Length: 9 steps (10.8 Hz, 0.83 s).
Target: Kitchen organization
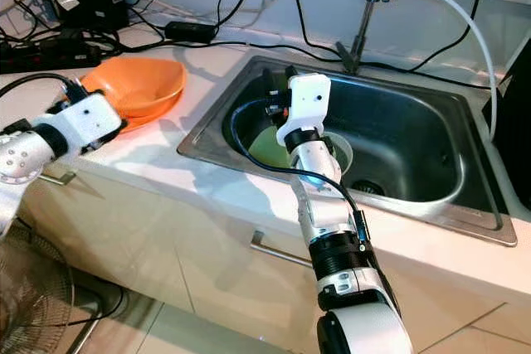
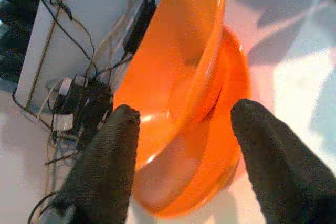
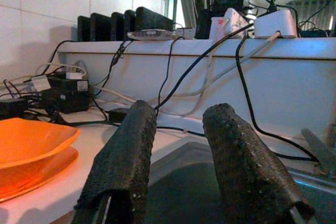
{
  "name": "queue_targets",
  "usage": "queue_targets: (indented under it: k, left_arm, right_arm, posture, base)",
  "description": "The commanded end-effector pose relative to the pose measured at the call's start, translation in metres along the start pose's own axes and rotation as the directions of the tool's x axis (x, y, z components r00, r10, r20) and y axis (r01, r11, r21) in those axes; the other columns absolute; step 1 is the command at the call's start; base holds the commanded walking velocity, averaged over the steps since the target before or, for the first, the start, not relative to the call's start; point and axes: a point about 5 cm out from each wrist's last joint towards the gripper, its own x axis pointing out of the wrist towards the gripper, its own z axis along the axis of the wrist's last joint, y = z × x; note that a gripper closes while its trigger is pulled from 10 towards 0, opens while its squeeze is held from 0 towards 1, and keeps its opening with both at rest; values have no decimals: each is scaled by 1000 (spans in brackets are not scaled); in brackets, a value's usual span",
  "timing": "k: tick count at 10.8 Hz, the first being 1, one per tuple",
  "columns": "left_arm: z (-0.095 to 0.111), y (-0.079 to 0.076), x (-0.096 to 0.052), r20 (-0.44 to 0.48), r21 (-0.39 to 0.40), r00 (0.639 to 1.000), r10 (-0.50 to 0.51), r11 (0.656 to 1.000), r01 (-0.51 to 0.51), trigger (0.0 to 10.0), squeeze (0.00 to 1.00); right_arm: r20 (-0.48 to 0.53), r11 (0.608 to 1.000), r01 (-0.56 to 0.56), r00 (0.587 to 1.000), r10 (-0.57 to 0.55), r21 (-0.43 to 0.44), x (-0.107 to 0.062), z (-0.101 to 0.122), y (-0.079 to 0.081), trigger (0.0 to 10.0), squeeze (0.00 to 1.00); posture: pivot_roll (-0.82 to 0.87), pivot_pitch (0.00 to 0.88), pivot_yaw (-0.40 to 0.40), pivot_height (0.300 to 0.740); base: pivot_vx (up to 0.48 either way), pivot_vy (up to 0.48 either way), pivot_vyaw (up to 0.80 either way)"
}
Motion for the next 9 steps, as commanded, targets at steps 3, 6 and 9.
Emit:
queue_targets:
  k: [3, 6, 9]
  left_arm:
    - [-5, 8, 9, -61, 126, 998, 1, 992, 7, 10000, 0]
    - [-11, 10, 22, -111, 188, 994, 0, 982, 21, 10000, 0]
    - [-15, 10, 32, -148, 218, 989, 12, 976, 21, 10000, 0]
  right_arm:
    - [-4, 1000, -11, 1000, 11, 1, 3, 1, 3, 10000, 0]
    - [0, 1000, -8, 1000, 8, -4, 3, 3, 1, 10000, 0]
    - [3, 1000, -5, 1000, 5, -4, 4, 3, 1, 10000, 0]
  posture:
    - [225, 9, -4, 740]
    - [217, 6, 0, 740]
    - [210, 0, 8, 740]
  base:
    - [0, 0, 0]
    - [0, 0, 0]
    - [0, 0, 0]
